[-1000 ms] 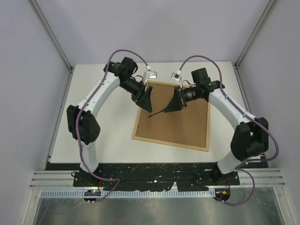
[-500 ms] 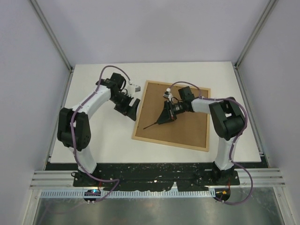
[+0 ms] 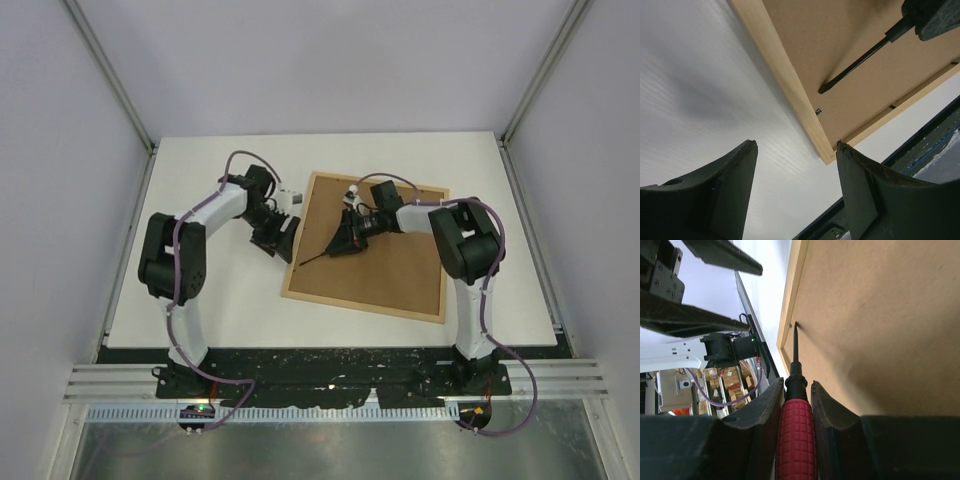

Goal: Take the photo out of the frame
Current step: Release the photo frame item from the photo frame.

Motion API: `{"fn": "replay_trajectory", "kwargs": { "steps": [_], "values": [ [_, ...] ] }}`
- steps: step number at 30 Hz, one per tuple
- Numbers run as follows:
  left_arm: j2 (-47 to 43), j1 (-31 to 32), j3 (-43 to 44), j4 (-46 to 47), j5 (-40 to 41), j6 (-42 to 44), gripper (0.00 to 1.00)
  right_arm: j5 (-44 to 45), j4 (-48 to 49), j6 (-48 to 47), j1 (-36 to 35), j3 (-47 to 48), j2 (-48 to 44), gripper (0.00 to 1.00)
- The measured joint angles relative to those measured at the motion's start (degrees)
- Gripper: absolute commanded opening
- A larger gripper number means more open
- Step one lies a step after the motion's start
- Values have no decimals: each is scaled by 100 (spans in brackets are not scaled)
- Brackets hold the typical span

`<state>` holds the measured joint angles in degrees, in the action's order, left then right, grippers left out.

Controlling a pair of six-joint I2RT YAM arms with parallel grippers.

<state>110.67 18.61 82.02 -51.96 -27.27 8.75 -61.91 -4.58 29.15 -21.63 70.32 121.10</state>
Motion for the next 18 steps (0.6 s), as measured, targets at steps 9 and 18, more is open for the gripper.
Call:
{"fn": "replay_trajectory", "kwargs": {
  "steps": [9, 18],
  "values": [
    [136, 166, -37, 35, -328, -96, 55, -55, 7, 234, -39, 221, 251, 8],
    [297, 264, -127, 81, -365, -131, 47, -118, -127, 249, -114, 221, 260, 8]
  ]
}}
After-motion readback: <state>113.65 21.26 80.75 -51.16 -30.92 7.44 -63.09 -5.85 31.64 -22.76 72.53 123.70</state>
